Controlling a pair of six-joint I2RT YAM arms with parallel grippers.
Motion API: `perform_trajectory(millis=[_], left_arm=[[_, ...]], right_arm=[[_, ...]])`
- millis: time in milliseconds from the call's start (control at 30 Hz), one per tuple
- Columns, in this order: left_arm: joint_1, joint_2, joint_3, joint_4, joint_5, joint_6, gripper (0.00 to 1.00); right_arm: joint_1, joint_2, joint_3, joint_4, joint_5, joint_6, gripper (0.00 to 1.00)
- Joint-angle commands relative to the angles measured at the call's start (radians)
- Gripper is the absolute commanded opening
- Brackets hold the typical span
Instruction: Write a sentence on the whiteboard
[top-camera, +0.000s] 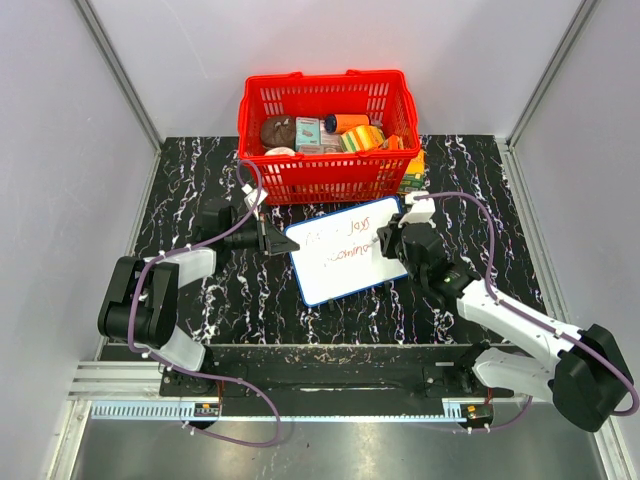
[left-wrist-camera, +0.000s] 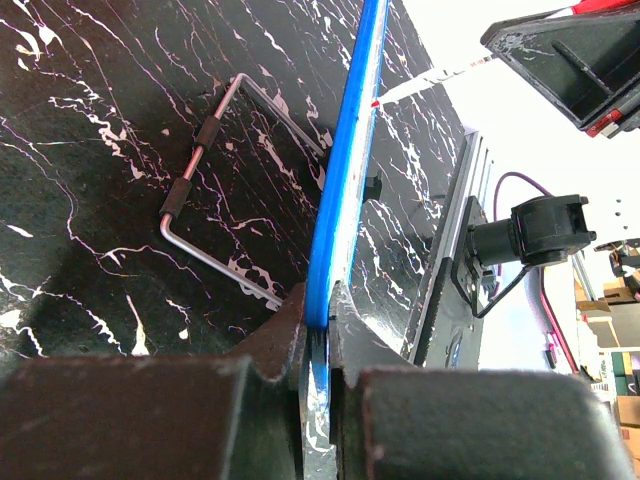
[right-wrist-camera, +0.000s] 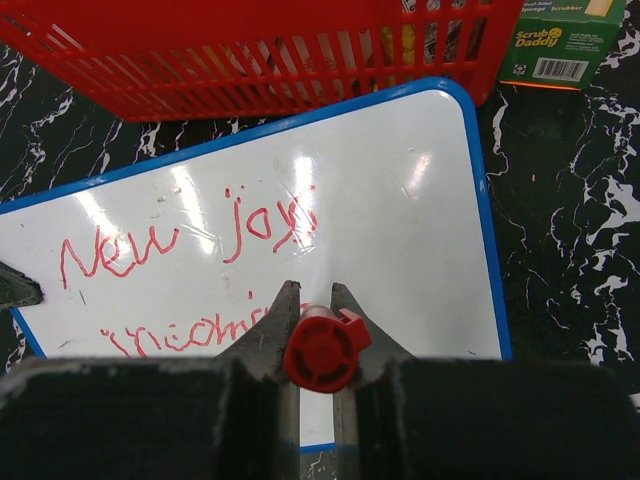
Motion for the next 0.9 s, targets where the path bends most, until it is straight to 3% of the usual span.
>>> perform_trajectory(millis=[0,867], left_arm=[[-0.009,-0.003,-0.008,-0.002,-0.121,0.117,0.00],[-0.009,-0.003,-0.007,-0.002,-0.121,0.117,0.00]], right_arm=[[-0.011,0.006,0.054,0.044,0.043,-0.018,0.00],[-0.011,-0.005,-0.018,-0.012,-0.020,0.007,0.00]])
